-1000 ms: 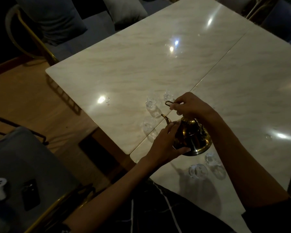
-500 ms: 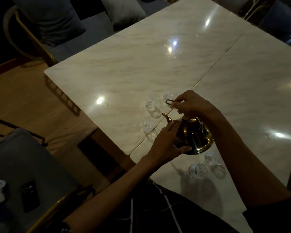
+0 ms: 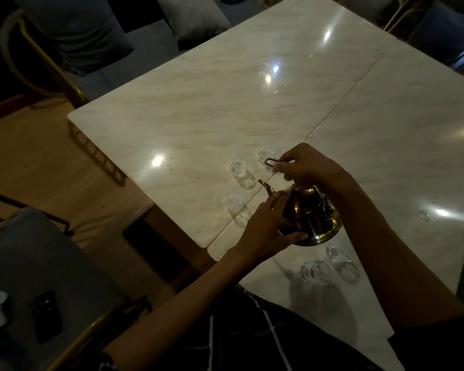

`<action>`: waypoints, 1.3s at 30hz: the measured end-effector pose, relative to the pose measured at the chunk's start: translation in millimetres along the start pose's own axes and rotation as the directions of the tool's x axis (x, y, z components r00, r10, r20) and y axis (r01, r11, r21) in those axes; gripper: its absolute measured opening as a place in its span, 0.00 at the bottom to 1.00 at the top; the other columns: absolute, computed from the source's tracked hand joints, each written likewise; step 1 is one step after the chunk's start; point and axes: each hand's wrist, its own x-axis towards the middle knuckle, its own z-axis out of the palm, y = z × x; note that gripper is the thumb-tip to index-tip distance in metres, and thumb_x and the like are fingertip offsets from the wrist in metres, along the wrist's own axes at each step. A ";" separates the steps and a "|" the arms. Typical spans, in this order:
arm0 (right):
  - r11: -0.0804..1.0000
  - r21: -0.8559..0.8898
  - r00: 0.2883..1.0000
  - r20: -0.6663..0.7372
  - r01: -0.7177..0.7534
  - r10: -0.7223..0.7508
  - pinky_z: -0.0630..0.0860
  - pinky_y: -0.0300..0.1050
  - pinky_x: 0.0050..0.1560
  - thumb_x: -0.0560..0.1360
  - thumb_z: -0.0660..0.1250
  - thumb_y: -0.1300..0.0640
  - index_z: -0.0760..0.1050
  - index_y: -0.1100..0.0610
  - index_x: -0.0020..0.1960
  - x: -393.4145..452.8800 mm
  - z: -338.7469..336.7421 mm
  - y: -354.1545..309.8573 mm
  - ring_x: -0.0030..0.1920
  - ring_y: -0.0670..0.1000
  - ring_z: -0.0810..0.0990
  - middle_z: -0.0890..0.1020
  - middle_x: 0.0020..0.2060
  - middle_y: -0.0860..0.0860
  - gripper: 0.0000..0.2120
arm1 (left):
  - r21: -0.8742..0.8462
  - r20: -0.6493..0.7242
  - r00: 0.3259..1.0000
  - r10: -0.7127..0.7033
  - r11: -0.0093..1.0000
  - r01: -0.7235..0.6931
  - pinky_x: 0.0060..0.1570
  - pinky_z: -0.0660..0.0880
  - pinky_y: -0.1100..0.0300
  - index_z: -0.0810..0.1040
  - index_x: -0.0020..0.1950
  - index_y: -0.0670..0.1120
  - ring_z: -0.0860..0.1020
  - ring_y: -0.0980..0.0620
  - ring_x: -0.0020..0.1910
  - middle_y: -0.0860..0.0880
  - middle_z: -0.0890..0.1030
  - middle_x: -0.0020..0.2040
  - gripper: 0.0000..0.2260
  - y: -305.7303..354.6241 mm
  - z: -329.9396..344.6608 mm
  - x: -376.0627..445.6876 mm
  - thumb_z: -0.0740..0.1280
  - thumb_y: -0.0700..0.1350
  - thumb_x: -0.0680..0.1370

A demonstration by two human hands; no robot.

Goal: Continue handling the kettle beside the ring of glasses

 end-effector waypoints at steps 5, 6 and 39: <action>1.000 -0.003 1.000 0.003 0.002 -0.002 0.70 0.35 0.28 0.78 0.68 0.57 0.83 0.63 0.55 0.3 -0.4 -1.0 0.32 0.46 0.76 0.80 0.35 0.53 0.11 | -0.004 0.014 1.000 -0.010 1.000 0.010 0.71 0.71 0.43 0.55 0.82 0.50 0.65 0.45 0.77 0.47 0.61 0.81 0.45 -1.1 0.5 0.8 0.74 0.61 0.73; 1.000 0.002 1.000 0.004 0.000 0.000 0.69 0.36 0.28 0.78 0.68 0.57 0.83 0.63 0.55 0.1 -0.1 -1.0 0.32 0.46 0.76 0.80 0.35 0.53 0.12 | -0.004 0.014 1.000 -0.010 1.000 0.010 0.71 0.71 0.43 0.55 0.82 0.51 0.66 0.45 0.77 0.47 0.61 0.81 0.45 -1.7 0.6 1.1 0.74 0.62 0.73; 1.000 -0.008 1.000 0.013 0.001 -0.001 0.70 0.37 0.30 0.78 0.68 0.58 0.83 0.63 0.55 6.4 1.8 0.8 0.32 0.45 0.77 0.80 0.34 0.53 0.11 | -0.014 0.011 1.000 -0.009 1.000 0.009 0.71 0.72 0.45 0.55 0.82 0.50 0.67 0.45 0.76 0.47 0.62 0.80 0.45 -5.1 2.8 3.3 0.75 0.61 0.73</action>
